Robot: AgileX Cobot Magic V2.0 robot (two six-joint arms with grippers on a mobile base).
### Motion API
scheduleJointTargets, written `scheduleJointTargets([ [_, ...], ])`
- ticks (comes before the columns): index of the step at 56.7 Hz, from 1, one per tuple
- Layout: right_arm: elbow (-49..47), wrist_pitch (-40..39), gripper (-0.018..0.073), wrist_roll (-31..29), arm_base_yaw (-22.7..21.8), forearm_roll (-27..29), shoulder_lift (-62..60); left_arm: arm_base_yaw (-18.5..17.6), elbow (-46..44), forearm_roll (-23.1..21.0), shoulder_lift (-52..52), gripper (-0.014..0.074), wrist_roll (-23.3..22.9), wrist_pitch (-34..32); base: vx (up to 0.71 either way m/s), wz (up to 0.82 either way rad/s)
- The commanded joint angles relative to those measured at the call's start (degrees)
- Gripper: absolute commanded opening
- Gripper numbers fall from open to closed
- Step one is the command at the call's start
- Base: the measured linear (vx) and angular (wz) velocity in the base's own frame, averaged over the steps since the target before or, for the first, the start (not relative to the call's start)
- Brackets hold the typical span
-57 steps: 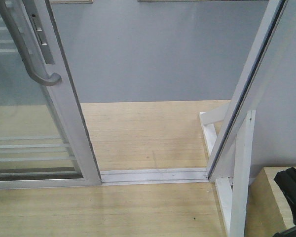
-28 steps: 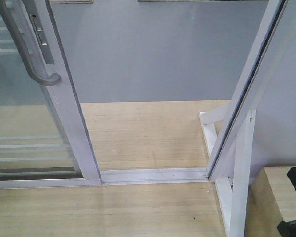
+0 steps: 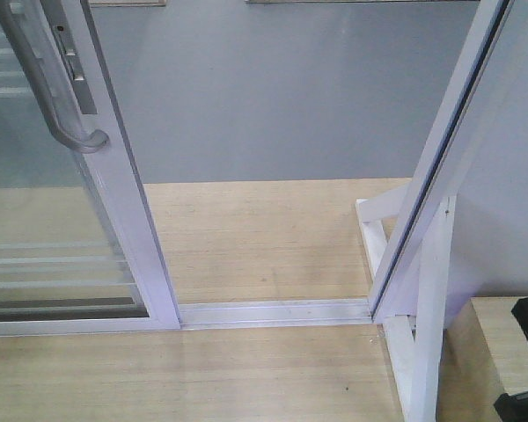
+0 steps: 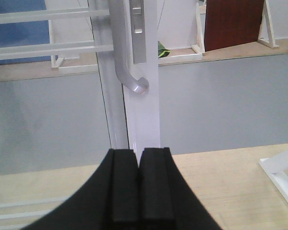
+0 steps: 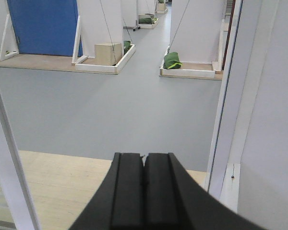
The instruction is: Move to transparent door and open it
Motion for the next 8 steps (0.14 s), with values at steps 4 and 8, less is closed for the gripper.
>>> scheduleJointTargets([
  [4,0.3,-4.5,-0.0004,-0.1,-0.3,-0.3,-0.9,-0.3,0.5,-0.4,-0.8,0.0,-0.2,-4.4,0.0,0.0],
  [8,0.3,-4.5,-0.0004,-0.1,-0.3,-0.3,-0.9,-0.3,0.5,-0.4,-0.8,0.0,-0.2,-4.4,0.0,0.0],
])
